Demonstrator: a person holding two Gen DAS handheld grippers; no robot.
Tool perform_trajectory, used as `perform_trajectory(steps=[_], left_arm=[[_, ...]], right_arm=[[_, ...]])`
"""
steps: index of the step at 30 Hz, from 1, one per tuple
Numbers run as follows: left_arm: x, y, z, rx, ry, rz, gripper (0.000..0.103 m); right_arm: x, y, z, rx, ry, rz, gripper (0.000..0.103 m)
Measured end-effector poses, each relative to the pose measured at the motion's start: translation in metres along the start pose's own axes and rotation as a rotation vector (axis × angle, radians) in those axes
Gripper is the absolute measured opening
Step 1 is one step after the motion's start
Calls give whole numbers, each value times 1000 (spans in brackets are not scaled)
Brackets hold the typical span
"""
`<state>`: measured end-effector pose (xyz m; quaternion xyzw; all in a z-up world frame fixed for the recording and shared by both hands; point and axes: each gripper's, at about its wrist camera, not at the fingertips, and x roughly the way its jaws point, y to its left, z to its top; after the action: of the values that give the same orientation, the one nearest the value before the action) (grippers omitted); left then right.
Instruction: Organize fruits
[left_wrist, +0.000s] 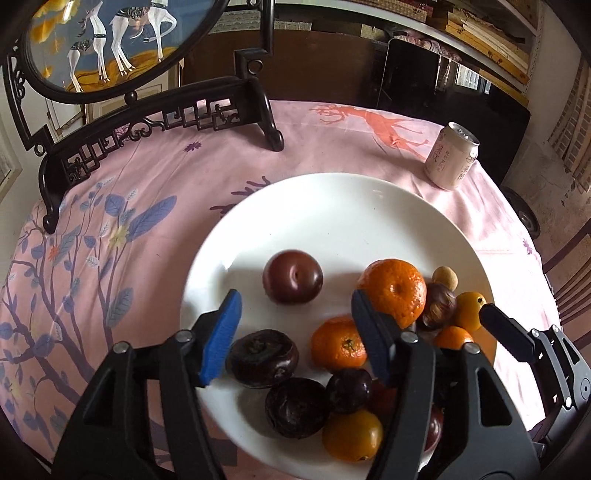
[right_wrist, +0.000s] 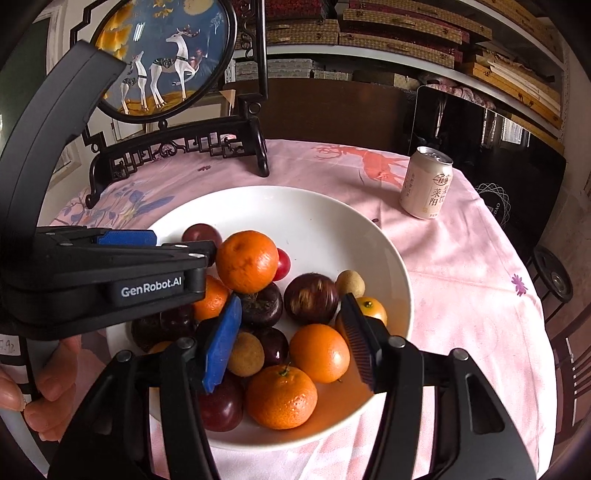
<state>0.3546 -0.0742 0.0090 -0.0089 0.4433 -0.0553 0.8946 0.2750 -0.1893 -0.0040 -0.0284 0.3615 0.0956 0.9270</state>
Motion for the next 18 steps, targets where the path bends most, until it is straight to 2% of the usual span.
perform_trajectory(steps=[5, 13, 18], left_arm=[[-25, -5, -7, 24, -36, -1, 81], [-58, -1, -40, 16, -35, -19, 84], [-81, 2, -70, 36, -56, 7, 89]], right_arm=[[-18, -1, -3, 20, -1, 5, 57], [-52, 1, -27, 63, 22, -18, 57], [-75, 10, -50, 75, 44, -11, 57]])
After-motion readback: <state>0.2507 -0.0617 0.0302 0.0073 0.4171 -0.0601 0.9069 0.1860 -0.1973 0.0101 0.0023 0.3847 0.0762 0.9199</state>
